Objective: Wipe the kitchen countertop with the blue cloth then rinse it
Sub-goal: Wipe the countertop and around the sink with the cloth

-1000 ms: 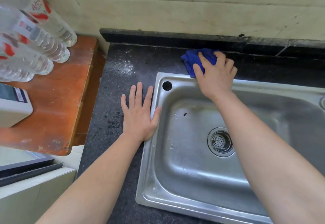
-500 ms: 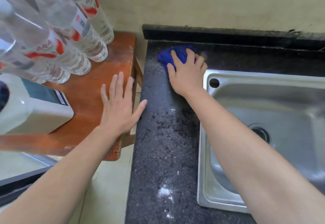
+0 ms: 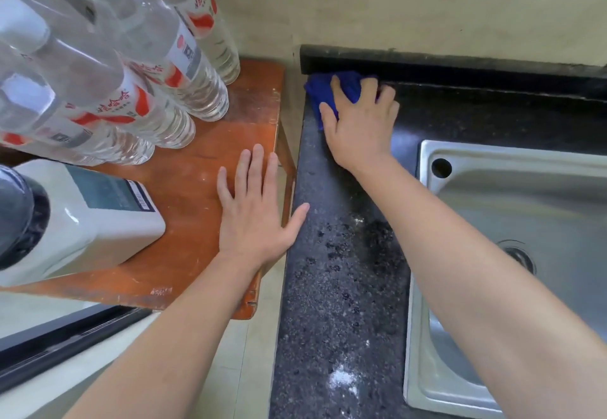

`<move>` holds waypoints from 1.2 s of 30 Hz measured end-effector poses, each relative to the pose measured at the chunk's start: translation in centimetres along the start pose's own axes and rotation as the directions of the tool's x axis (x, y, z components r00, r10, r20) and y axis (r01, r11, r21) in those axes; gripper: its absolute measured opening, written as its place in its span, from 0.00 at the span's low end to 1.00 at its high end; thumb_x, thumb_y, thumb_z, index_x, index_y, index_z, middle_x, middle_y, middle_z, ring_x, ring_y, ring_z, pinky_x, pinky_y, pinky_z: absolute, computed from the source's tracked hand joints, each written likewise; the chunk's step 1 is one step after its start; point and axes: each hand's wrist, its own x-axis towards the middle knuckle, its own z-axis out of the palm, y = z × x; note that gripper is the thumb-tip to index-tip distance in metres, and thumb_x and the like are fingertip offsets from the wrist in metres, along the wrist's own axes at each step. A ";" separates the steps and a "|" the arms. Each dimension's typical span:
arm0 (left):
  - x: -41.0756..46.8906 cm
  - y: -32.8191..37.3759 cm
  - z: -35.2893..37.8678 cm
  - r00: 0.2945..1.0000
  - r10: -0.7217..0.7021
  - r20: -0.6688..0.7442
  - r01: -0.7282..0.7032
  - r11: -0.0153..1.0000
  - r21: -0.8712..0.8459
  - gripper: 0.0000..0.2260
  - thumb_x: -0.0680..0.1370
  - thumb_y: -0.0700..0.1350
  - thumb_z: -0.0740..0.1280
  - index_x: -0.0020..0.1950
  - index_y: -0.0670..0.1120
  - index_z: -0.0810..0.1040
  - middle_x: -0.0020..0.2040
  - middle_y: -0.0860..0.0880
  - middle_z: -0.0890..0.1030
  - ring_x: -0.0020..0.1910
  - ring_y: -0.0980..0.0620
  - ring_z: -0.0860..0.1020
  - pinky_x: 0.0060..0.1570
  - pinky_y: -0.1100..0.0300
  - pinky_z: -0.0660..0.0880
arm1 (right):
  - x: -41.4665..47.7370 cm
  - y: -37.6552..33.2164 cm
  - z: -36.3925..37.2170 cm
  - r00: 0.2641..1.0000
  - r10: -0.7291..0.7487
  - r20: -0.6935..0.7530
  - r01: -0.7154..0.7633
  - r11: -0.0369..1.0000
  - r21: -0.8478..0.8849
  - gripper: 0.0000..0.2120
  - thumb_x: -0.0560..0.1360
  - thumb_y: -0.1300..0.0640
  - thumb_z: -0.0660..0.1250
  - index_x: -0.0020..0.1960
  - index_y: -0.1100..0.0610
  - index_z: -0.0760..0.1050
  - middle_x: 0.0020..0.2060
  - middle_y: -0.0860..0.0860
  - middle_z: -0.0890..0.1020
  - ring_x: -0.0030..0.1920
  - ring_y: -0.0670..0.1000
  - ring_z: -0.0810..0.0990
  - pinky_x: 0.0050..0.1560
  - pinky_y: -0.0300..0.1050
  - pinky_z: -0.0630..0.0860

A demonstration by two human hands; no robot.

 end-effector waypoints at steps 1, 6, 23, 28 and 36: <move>0.0 0.0 0.0 1.000 -0.004 0.001 0.004 1.000 0.009 0.41 0.77 0.70 0.50 0.81 0.44 0.51 0.81 0.43 0.49 0.80 0.44 0.47 0.75 0.35 0.48 | -0.4 -0.6 0.0 0.998 -0.056 0.001 0.056 0.998 0.007 0.26 0.82 0.41 0.52 0.76 0.50 0.65 0.65 0.61 0.71 0.58 0.66 0.69 0.55 0.57 0.65; -0.1 0.1 -0.1 1.000 -0.006 0.002 0.006 1.000 0.029 0.41 0.77 0.69 0.51 0.80 0.43 0.52 0.81 0.42 0.50 0.80 0.44 0.47 0.75 0.35 0.49 | -2.9 3.6 -0.9 0.909 -0.416 -0.015 0.416 0.906 0.081 0.23 0.81 0.40 0.55 0.73 0.46 0.70 0.66 0.57 0.73 0.60 0.64 0.70 0.55 0.55 0.67; 0.0 0.2 -0.2 1.000 -0.016 -0.018 0.017 0.999 0.037 0.40 0.77 0.68 0.53 0.80 0.43 0.53 0.81 0.42 0.51 0.80 0.44 0.49 0.75 0.36 0.50 | -4.3 3.5 -0.5 0.918 -0.395 -0.049 0.396 0.898 0.189 0.21 0.79 0.40 0.60 0.70 0.43 0.74 0.64 0.56 0.74 0.59 0.63 0.70 0.55 0.56 0.68; 0.0 0.1 -0.1 1.000 -0.015 -0.020 0.015 1.000 0.021 0.39 0.77 0.66 0.53 0.80 0.43 0.54 0.81 0.42 0.52 0.80 0.43 0.50 0.74 0.35 0.50 | -9.6 10.6 -1.6 0.826 -0.562 -0.036 0.552 0.795 0.253 0.20 0.79 0.42 0.64 0.69 0.44 0.76 0.65 0.55 0.75 0.61 0.63 0.71 0.61 0.58 0.68; 0.0 0.1 -0.1 1.000 -0.018 -0.019 0.018 1.000 0.008 0.36 0.79 0.65 0.53 0.80 0.44 0.54 0.81 0.42 0.52 0.80 0.44 0.49 0.75 0.36 0.49 | 0.2 3.5 -0.6 0.990 -0.139 0.000 0.138 0.982 0.129 0.24 0.80 0.41 0.57 0.74 0.43 0.69 0.70 0.56 0.69 0.65 0.64 0.67 0.61 0.56 0.63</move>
